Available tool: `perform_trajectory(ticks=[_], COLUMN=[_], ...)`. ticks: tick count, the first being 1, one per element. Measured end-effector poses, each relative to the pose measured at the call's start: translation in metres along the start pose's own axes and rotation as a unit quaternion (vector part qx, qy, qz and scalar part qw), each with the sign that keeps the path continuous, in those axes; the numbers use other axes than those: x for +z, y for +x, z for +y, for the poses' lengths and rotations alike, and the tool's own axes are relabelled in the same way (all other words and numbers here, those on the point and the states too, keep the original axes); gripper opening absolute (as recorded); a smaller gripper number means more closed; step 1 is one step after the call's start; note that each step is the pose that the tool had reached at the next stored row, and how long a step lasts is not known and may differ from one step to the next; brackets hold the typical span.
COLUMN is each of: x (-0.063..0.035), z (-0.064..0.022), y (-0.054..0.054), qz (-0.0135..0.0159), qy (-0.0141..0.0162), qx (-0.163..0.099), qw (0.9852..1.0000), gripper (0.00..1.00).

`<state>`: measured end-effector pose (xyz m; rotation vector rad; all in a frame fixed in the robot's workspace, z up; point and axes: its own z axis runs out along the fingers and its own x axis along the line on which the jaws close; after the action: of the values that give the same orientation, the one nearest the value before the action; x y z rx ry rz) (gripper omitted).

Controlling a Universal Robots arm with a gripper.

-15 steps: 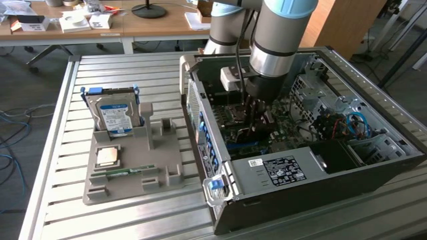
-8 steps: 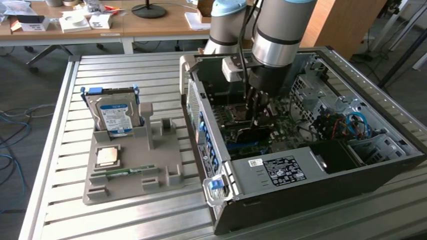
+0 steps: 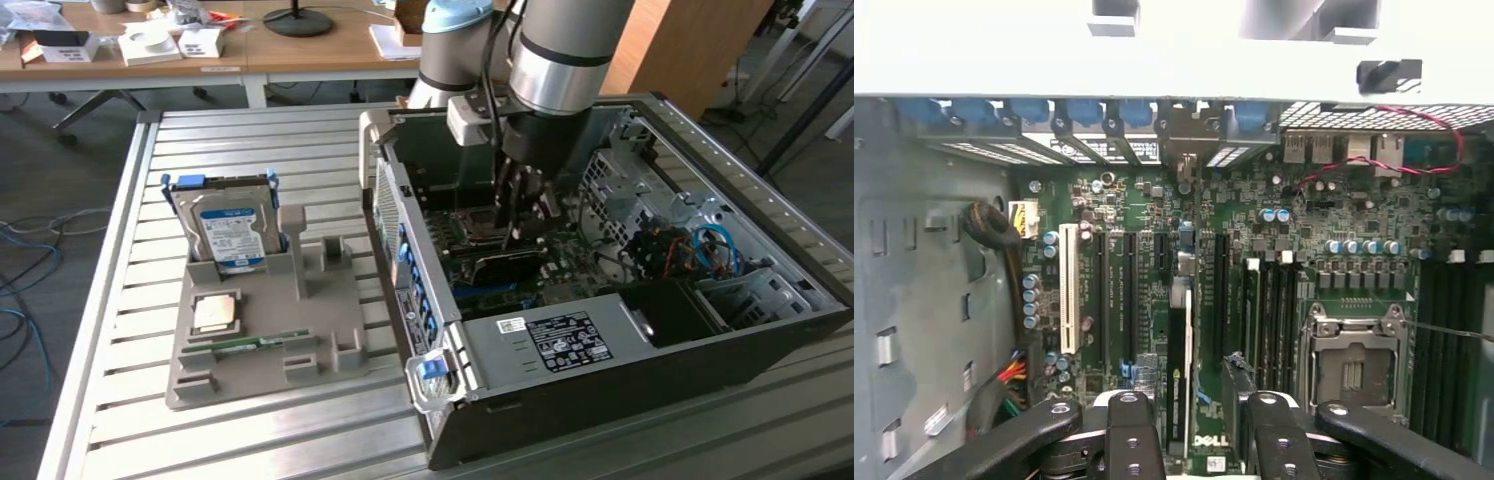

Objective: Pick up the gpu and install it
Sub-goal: 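Insert the gpu into the slot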

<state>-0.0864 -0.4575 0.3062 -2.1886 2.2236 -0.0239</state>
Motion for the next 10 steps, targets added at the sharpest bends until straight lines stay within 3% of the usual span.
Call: perform_trajectory(ticks=[6, 10], x=[-0.0090, -0.0098], z=[-0.0002, -0.0003], y=[0.0000, -0.0001], qz=[0.0001, -0.0001], qy=[0.0000, 0.0001], qx=[0.000, 0.000], qw=[1.0000, 1.0000], gripper=[0.40, 0.40])
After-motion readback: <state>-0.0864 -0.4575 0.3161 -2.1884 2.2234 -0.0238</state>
